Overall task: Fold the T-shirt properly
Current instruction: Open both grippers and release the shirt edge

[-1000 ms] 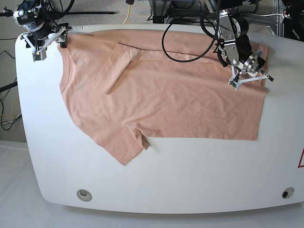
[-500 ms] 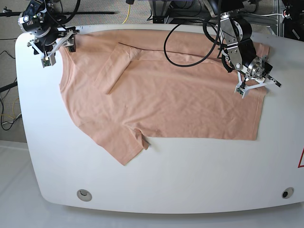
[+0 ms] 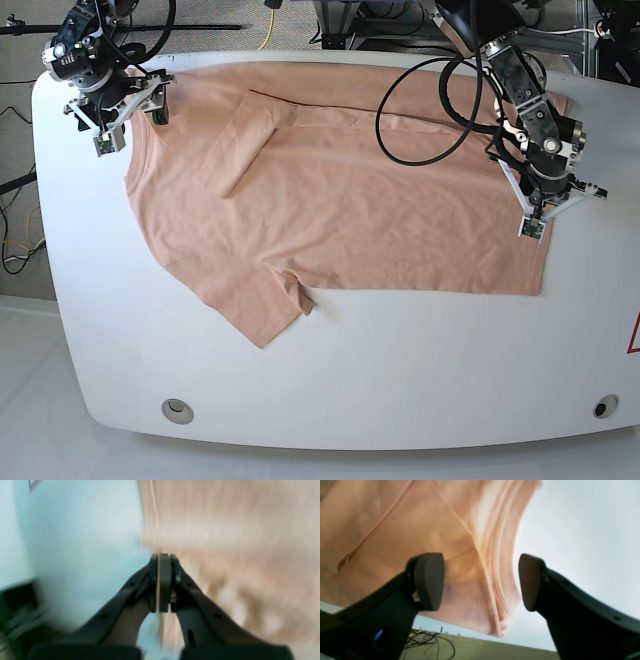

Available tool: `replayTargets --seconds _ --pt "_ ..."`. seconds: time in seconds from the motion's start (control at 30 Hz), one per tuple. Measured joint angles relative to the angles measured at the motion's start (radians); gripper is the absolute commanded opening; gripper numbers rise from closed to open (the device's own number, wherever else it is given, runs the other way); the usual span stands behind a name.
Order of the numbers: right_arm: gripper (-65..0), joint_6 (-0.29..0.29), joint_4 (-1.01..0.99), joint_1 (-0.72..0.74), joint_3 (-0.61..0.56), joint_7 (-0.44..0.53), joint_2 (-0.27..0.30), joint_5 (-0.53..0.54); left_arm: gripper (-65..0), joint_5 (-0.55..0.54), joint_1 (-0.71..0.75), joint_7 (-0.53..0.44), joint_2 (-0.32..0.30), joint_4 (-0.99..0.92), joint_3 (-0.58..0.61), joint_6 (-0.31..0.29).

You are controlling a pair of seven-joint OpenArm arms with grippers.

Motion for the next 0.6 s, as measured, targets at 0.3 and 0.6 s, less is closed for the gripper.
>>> replayTargets --seconds 0.3,0.6 --pt "-21.9 0.0 0.0 0.017 -0.032 -0.004 -0.002 -0.008 -65.0 -0.272 -0.015 -0.315 0.002 -0.001 -0.219 0.008" --pt "-21.9 0.0 0.0 0.054 -0.026 -0.003 -0.039 -0.008 -65.0 -0.513 -0.015 -0.427 0.005 -0.002 -0.234 0.004"
